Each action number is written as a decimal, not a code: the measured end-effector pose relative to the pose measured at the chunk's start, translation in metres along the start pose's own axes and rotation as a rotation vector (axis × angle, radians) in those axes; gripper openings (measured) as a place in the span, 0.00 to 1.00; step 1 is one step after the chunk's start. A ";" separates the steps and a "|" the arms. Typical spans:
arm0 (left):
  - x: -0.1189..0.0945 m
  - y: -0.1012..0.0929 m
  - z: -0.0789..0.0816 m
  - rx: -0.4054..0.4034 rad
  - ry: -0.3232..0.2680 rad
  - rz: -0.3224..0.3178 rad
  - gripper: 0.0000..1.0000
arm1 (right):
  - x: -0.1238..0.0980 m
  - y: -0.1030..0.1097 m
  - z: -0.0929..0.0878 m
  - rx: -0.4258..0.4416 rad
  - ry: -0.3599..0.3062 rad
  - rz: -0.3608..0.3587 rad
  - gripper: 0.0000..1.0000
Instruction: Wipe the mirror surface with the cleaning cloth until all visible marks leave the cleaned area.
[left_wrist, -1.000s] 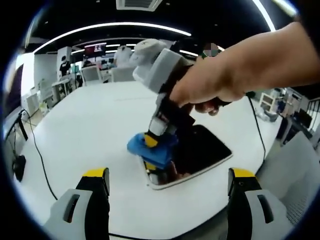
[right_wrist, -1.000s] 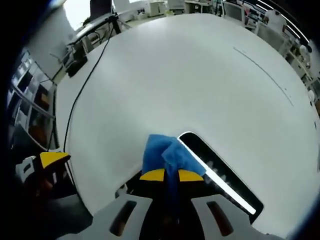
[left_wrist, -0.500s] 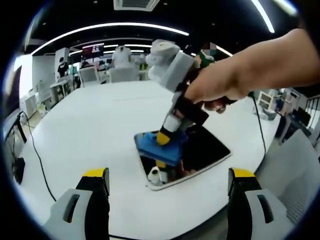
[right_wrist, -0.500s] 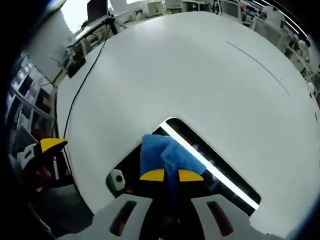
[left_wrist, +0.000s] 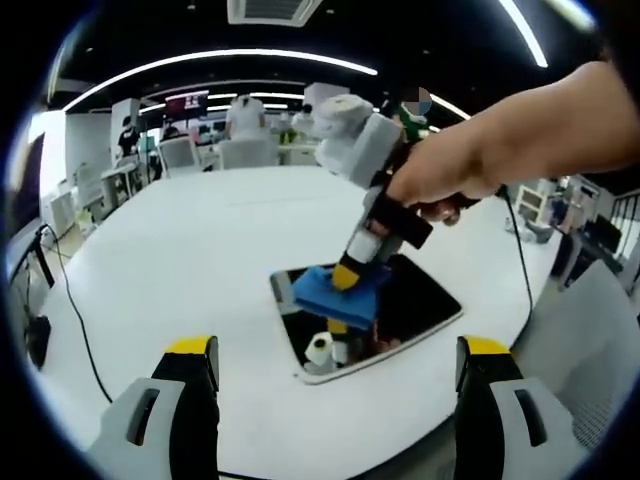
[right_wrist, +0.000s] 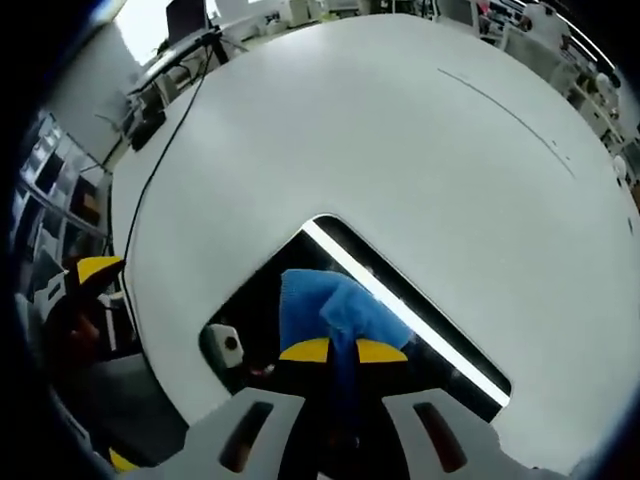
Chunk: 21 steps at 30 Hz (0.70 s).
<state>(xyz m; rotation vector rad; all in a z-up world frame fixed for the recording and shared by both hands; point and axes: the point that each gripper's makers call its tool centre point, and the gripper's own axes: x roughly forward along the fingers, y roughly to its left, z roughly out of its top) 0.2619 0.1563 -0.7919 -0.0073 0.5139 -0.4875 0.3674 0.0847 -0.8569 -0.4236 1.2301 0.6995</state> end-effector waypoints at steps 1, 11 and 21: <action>0.000 0.000 0.000 -0.001 0.001 -0.002 0.99 | -0.001 -0.001 -0.001 0.004 0.002 0.001 0.02; -0.001 -0.002 0.004 -0.005 -0.020 -0.006 0.99 | -0.012 -0.017 -0.021 0.032 0.037 -0.001 0.02; -0.002 -0.007 0.006 0.007 -0.026 -0.024 0.99 | -0.013 -0.033 -0.033 0.023 0.065 0.000 0.02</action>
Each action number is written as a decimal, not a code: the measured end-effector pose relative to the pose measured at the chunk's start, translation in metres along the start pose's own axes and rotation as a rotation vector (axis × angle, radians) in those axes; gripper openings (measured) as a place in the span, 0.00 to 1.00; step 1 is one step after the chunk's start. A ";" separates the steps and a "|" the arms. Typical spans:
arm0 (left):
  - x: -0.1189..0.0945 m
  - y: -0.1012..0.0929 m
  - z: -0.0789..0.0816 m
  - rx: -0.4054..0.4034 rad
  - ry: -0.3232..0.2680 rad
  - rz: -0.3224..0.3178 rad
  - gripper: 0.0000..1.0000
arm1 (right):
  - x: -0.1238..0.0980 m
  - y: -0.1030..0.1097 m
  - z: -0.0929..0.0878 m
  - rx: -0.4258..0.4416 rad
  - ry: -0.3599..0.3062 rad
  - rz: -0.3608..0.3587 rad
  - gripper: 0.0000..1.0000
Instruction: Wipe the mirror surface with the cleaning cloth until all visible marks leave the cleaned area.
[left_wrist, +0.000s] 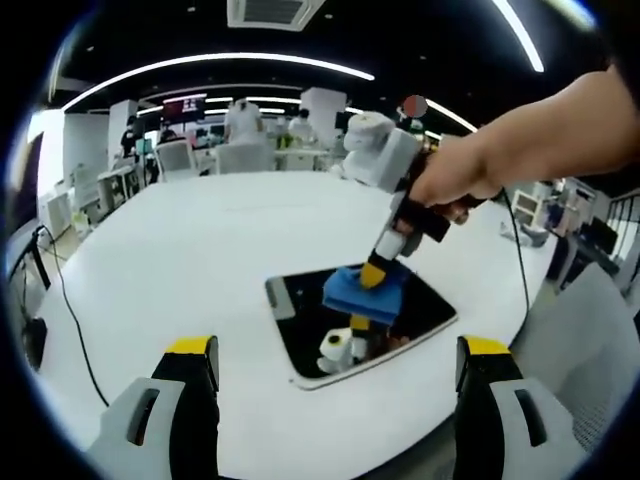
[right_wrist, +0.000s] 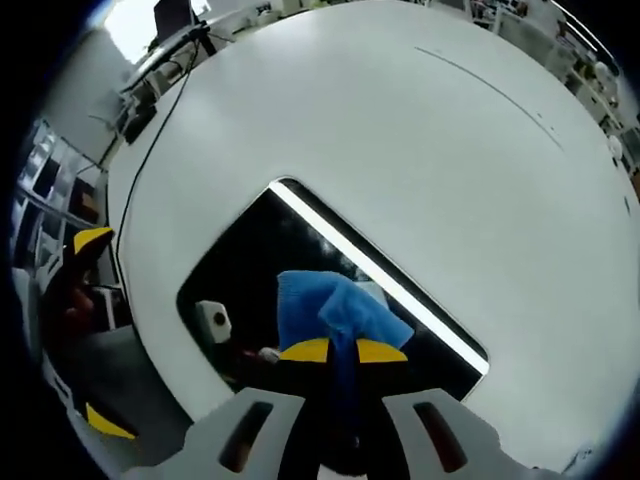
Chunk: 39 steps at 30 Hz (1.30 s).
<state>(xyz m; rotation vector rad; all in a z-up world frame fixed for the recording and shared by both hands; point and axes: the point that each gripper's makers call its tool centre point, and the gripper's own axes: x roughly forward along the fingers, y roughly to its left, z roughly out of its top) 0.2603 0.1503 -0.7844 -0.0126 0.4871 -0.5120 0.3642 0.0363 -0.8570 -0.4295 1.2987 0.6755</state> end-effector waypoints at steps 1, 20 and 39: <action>0.000 0.000 0.000 0.000 -0.001 0.000 0.99 | 0.000 -0.002 -0.002 -0.001 0.004 -0.001 0.02; 0.001 -0.011 -0.004 0.001 0.024 -0.067 0.99 | -0.007 -0.031 -0.031 -0.022 0.028 0.020 0.02; -0.001 -0.009 0.006 0.004 0.033 -0.079 0.99 | -0.015 -0.047 -0.049 -0.043 0.048 0.042 0.02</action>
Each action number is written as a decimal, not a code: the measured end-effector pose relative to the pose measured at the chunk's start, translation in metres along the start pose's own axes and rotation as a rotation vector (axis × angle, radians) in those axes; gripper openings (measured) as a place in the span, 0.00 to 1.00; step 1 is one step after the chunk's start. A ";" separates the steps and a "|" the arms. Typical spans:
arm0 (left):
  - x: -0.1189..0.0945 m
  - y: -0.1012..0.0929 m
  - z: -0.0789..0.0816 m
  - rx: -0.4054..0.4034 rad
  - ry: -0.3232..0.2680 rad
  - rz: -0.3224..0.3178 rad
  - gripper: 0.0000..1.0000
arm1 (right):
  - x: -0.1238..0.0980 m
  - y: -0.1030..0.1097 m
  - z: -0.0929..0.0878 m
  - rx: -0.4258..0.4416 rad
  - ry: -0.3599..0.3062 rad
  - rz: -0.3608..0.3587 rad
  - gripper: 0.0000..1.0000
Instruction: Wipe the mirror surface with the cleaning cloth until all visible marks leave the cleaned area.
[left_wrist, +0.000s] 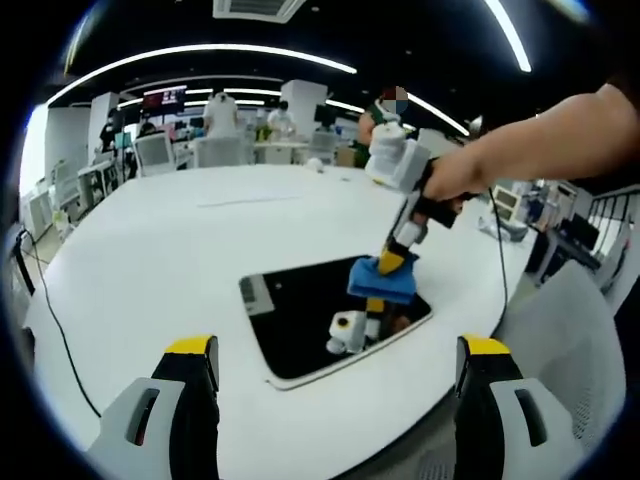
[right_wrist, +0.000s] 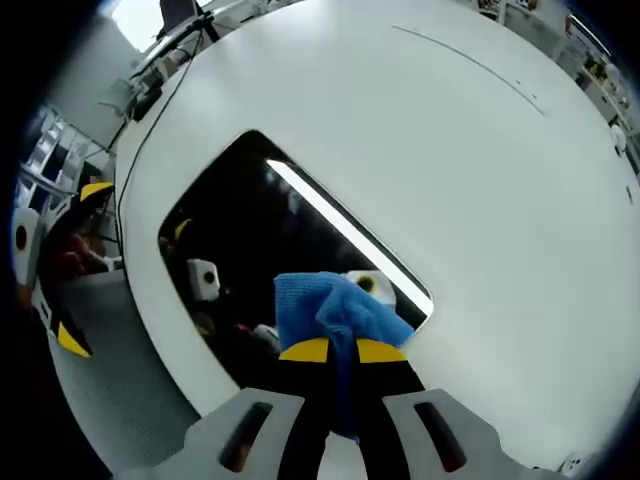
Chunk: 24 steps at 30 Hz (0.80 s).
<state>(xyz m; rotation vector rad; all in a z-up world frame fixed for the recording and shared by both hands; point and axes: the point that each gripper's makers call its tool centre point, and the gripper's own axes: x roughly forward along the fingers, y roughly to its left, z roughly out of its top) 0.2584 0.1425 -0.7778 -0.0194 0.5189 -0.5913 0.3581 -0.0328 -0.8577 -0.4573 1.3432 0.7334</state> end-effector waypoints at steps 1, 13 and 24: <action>0.000 0.003 0.001 -0.025 -0.005 0.012 0.99 | 0.000 0.000 0.000 0.001 0.000 0.001 0.02; 0.000 0.001 -0.010 -0.028 0.009 0.037 0.99 | -0.001 -0.004 -0.004 0.018 0.040 -0.030 0.02; 0.001 0.001 -0.010 -0.062 -0.002 0.035 0.99 | -0.003 -0.001 -0.007 -0.002 0.052 -0.053 0.02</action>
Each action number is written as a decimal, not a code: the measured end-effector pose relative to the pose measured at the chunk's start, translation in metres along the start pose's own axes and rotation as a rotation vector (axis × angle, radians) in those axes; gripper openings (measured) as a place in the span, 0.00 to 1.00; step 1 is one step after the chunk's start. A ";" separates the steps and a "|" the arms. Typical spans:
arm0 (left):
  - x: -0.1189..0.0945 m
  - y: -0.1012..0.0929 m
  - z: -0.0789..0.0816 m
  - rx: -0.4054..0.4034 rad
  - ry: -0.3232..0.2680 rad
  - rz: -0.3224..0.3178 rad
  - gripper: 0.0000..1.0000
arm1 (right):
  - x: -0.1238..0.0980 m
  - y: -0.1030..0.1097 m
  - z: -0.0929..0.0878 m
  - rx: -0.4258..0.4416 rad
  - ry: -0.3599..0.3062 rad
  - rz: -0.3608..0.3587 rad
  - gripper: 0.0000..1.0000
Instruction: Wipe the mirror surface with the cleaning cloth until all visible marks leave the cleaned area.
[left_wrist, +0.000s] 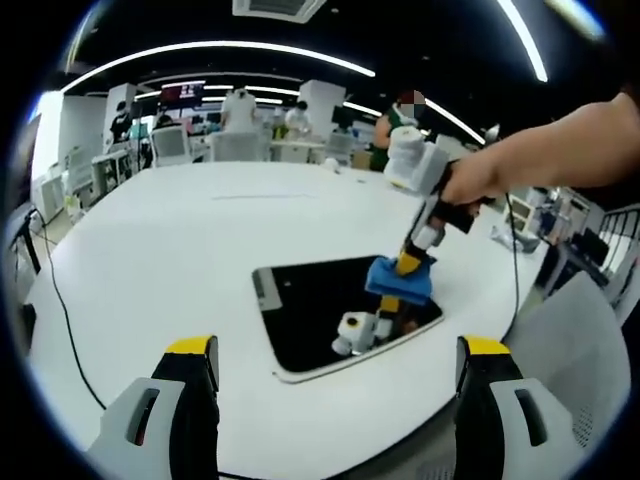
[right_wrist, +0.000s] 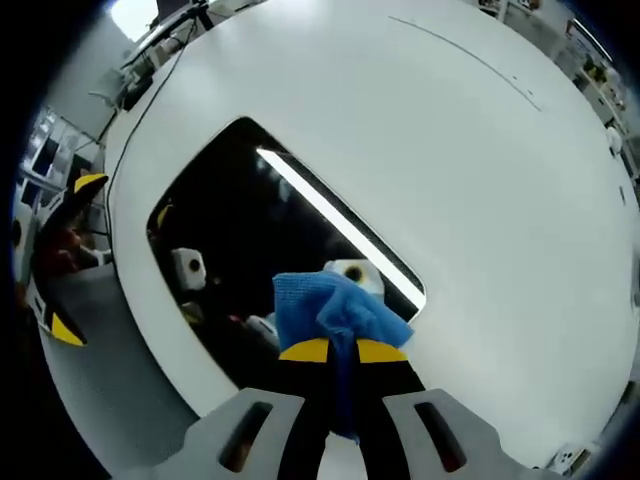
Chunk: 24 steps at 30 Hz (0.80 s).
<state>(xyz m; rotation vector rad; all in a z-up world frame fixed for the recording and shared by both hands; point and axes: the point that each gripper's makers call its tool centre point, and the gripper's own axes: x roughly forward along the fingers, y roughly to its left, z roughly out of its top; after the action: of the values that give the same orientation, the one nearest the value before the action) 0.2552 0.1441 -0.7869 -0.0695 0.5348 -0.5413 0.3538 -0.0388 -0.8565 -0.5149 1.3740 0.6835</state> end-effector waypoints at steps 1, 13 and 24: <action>0.000 0.001 0.000 -0.001 -0.002 0.002 0.99 | 0.000 0.000 0.000 -0.001 0.001 0.000 0.02; -0.001 0.002 0.001 -0.024 -0.014 0.007 0.99 | 0.004 -0.001 0.002 -0.060 -0.005 -0.050 0.02; 0.000 0.001 -0.001 -0.026 -0.006 -0.003 0.99 | 0.000 0.008 -0.008 -0.052 -0.009 -0.056 0.02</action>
<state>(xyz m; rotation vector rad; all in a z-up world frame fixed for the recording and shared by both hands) 0.2552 0.1454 -0.7879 -0.0967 0.5360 -0.5371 0.3426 -0.0383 -0.8575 -0.5890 1.3313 0.6764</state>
